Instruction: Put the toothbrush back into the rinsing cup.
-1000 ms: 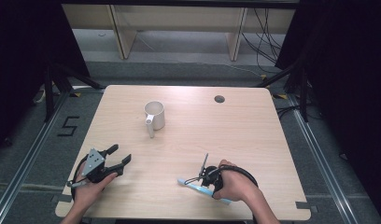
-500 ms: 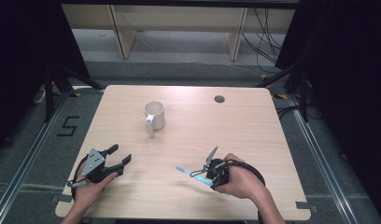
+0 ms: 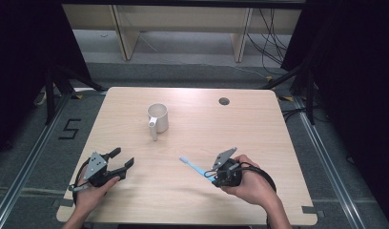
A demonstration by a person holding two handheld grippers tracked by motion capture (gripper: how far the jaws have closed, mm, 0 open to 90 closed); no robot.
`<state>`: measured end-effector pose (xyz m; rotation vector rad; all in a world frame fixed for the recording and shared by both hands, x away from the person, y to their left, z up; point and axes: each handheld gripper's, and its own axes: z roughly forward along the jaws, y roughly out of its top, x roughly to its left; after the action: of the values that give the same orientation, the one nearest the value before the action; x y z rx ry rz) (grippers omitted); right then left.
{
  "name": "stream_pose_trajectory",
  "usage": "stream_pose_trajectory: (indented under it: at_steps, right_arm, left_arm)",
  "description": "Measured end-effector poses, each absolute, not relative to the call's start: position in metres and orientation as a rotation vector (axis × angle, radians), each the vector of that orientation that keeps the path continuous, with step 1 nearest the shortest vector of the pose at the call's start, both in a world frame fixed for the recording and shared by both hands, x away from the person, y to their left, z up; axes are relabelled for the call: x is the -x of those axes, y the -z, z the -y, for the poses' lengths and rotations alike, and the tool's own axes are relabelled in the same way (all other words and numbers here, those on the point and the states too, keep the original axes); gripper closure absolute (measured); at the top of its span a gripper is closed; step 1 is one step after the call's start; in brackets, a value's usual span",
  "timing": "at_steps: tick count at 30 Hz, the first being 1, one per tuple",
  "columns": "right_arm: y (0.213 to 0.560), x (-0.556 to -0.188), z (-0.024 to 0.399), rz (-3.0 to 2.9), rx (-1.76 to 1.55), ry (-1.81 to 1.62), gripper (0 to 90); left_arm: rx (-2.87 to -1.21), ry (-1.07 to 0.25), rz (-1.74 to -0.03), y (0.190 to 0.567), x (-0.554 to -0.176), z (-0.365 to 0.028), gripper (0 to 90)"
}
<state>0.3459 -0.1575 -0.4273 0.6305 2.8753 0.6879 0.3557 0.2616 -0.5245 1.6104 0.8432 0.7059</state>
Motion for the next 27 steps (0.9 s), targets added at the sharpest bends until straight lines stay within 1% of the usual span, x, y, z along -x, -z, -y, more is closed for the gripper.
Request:
stream_pose_trajectory:
  at_steps: [10, 27]
  right_arm:
    - [0.435, -0.344, 0.161, -2.826, -0.685, -0.752, 79.4]
    - [0.444, -0.341, 0.166, -2.64, -0.653, -1.059, 79.5]
  left_arm:
    - [-1.611, -0.705, -0.844, 0.524, -0.356, -0.262, 30.3]
    - [-1.628, -0.708, -0.849, 0.524, -0.355, -0.262, 30.3]
